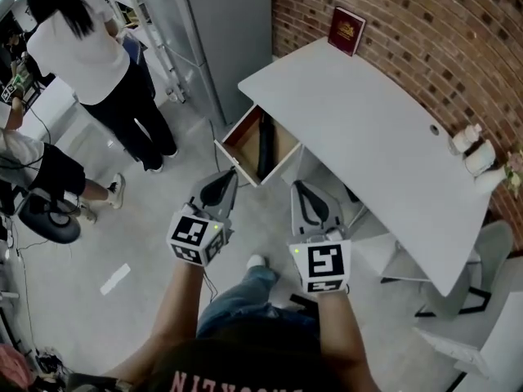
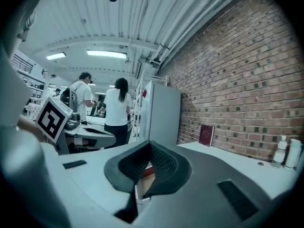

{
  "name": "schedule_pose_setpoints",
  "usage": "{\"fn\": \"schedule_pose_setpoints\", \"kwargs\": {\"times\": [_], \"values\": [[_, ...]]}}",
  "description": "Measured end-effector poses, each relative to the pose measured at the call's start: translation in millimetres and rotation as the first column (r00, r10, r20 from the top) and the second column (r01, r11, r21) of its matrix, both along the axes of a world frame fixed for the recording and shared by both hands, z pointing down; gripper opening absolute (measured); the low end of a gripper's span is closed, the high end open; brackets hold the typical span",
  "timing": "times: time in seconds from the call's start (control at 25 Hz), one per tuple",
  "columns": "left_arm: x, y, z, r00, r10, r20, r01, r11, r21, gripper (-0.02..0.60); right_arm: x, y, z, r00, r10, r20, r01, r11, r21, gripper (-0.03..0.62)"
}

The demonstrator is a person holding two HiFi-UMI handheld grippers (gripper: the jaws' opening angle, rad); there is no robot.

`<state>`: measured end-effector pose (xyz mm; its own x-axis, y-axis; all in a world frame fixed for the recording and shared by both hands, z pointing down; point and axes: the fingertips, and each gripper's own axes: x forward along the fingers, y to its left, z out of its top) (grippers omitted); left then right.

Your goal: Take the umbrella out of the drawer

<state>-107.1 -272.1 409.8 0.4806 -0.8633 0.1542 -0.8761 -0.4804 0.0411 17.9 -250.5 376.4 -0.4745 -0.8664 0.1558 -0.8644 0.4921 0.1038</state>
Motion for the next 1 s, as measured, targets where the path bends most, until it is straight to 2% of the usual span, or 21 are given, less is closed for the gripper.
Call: {"fn": "schedule_pose_setpoints", "kwargs": {"times": [0.12,0.36,0.48,0.68,1.0], "values": [[-20,-25,13,0.999,0.027,-0.016,-0.027,1.0,-0.009,-0.002,-9,-26,10,0.996,0.083,0.015,-0.083,0.996,-0.014,-0.008],[-39,-63,53,0.998,0.042,-0.035,-0.045,0.995,-0.086,-0.002,-14,-54,42,0.992,0.096,-0.076,-0.1,0.993,-0.055,-0.008],[-35,-80,79,0.997,0.039,-0.062,-0.047,0.99,-0.131,0.0,-11,-62,68,0.991,0.109,-0.082,-0.117,0.988,-0.097,-0.008],[-16,-117,125,0.996,0.059,-0.069,-0.073,0.975,-0.209,0.092,-7,-80,109,0.991,0.109,-0.081,-0.121,0.979,-0.166,-0.008],[8,-178,214,0.999,0.039,-0.03,-0.047,0.936,-0.35,0.098,5,-126,186,0.993,0.109,-0.049,-0.118,0.96,-0.254,-0.008]]}}
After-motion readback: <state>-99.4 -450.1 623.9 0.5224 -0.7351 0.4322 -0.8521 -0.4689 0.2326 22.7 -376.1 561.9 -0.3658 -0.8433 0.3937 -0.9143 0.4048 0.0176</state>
